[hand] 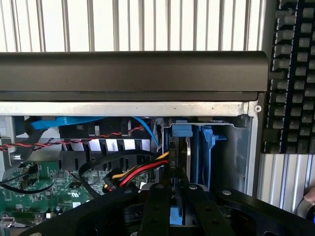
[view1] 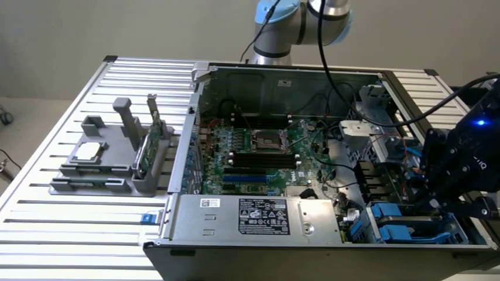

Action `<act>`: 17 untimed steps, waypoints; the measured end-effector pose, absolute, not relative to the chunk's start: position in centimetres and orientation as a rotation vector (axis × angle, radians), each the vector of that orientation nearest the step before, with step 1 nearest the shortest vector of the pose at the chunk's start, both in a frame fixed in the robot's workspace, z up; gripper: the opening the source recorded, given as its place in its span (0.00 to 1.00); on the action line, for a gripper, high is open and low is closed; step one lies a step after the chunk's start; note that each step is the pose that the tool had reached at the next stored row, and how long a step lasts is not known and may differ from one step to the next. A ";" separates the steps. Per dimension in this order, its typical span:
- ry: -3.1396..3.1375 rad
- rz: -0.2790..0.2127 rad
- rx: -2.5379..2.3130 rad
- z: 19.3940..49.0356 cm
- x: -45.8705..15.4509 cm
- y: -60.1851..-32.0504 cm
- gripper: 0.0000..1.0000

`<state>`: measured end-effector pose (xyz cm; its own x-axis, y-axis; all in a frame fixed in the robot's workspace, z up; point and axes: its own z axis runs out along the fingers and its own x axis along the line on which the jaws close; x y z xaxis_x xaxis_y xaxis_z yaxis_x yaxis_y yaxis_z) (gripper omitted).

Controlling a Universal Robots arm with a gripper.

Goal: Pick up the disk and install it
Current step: 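Insert the first disk wire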

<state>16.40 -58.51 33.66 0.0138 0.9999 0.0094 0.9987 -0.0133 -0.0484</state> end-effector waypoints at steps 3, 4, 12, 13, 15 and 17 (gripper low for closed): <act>-2.179 0.043 -2.205 33.7 16.5 -58.5 0.17; -2.179 0.042 -2.205 33.7 16.5 -58.5 0.17; -2.180 0.042 -2.204 33.6 16.2 -58.7 0.17; -2.181 0.042 -2.204 33.6 16.2 -58.7 0.17; -2.182 0.042 -2.203 33.6 16.2 -58.7 0.17; -2.183 0.043 -2.201 33.6 16.2 -58.7 0.17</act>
